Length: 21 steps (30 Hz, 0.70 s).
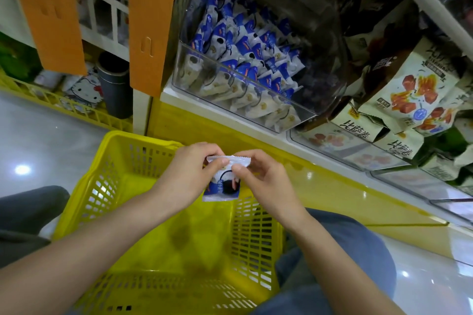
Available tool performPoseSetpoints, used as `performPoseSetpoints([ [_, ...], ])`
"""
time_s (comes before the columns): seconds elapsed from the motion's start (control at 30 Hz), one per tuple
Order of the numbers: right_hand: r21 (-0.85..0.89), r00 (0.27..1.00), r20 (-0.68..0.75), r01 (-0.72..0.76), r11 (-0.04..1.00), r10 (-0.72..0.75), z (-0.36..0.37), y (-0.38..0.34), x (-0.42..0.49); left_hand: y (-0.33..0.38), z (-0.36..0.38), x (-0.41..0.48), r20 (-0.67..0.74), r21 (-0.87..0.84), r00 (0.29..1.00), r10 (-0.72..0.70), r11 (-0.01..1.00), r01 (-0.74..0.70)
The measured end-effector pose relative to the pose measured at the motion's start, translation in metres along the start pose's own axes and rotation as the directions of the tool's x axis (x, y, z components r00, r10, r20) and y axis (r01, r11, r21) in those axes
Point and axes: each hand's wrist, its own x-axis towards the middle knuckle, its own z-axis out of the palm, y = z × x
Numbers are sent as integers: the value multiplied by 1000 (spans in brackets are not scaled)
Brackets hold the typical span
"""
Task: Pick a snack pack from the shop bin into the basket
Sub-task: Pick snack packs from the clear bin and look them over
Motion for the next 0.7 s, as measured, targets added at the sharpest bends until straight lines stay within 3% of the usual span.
performPoseSetpoints([
  [0.13,-36,990,-73,118,992,-120,6,0,3,4,0,1,-6,-61,999,-34,998,34],
  [0.23,-321,929,-80,319,892,-361,6,2,4,3,-1,4,5,-147,993,-116,982,116],
  [0.3,-419,898,-80,364,832,-433,4,3,6,3,-2,5,25,-195,991,-130,972,132],
  [0.4,-288,920,-197,277,917,-340,1,-1,8,3,-1,7,-75,-197,990,-120,975,104],
  [0.5,-121,902,-346,229,966,-257,1,-3,8,1,-4,10,-157,-146,964,-213,971,190],
  [0.57,-118,890,-345,273,955,-298,2,-5,6,4,-7,13,-29,-303,936,-350,896,326],
  [0.63,-193,875,-279,354,915,-397,5,-3,2,12,-13,15,175,-479,868,-465,729,488],
  [0.7,-308,848,-185,431,848,-497,7,2,-4,16,-16,13,279,-552,834,-476,631,545],
])
